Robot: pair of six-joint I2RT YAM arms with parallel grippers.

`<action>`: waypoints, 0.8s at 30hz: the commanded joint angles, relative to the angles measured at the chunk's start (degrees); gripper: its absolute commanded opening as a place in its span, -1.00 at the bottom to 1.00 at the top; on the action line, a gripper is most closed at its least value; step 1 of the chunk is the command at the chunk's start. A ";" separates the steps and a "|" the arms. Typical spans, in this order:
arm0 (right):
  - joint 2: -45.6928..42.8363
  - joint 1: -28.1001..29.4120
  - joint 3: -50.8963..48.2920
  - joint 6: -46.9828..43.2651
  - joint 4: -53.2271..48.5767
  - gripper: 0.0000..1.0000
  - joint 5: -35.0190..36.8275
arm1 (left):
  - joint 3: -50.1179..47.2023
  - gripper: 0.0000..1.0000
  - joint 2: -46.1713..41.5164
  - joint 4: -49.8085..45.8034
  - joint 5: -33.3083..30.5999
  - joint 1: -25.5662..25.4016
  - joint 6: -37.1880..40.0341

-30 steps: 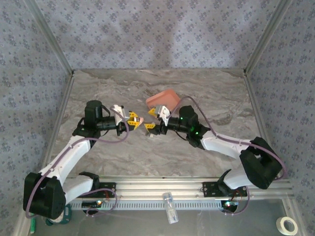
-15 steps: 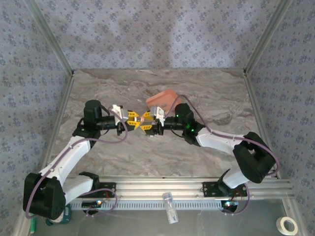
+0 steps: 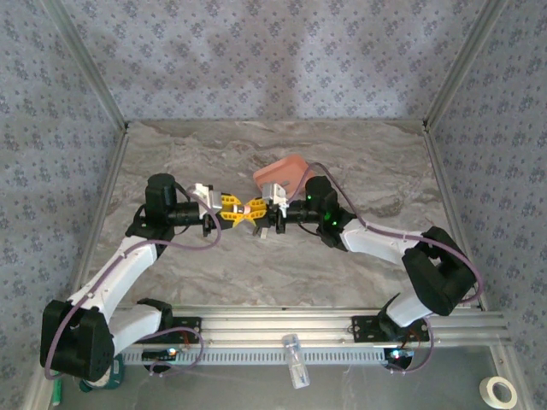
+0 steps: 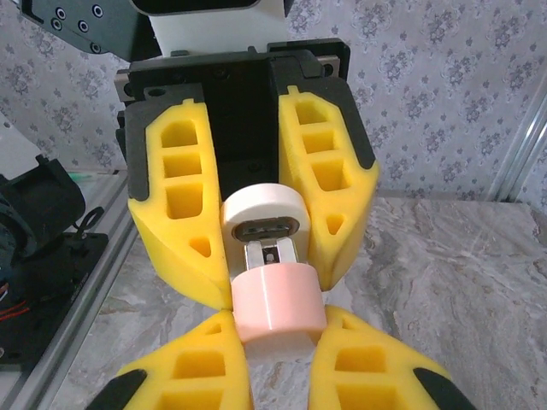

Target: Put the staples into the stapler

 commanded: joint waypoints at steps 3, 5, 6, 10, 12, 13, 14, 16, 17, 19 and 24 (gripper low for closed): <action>-2.09 -0.07 0.67 -4.04 -4.80 -0.79 2.11 | 2.41 -0.07 -1.15 -4.26 0.52 -0.34 2.69; -3.61 -0.02 1.32 -7.80 -11.58 -0.79 3.59 | 3.47 -0.05 -1.44 -9.00 -0.26 -0.34 6.19; -4.22 0.14 1.72 -9.43 -14.61 -0.79 4.30 | 4.13 -0.06 -1.49 -11.39 -0.46 -0.34 7.88; -5.94 0.61 3.87 -15.47 -25.23 -0.79 6.33 | 5.85 -0.07 -0.62 -17.17 -0.32 -0.38 11.93; -6.49 0.71 4.23 -16.58 -26.96 -0.79 6.89 | 5.88 -0.08 -0.22 -17.20 0.15 -0.49 11.94; -6.80 0.76 4.08 -16.78 -27.13 -0.79 7.00 | 5.90 -0.09 -0.01 -17.59 0.15 -0.68 12.20; -7.10 0.70 3.89 -16.75 -26.97 -0.79 7.20 | 6.02 -0.13 0.20 -18.13 0.12 -0.73 12.47; -7.23 0.69 3.67 -16.70 -27.11 -0.78 7.53 | 6.13 -0.24 0.52 -18.47 -0.40 -0.73 12.66; -7.25 0.69 3.54 -16.56 -27.42 -0.74 7.81 | 5.90 -0.24 0.64 -18.34 -1.37 -0.73 12.24; -7.22 0.74 3.43 -15.40 -28.01 -0.59 8.98 | 5.86 -0.19 0.67 -18.90 -3.89 -0.77 11.31; -6.40 1.32 4.06 -4.03 -27.77 -0.34 15.05 | 4.36 0.02 -1.10 -17.59 -11.82 -0.78 3.39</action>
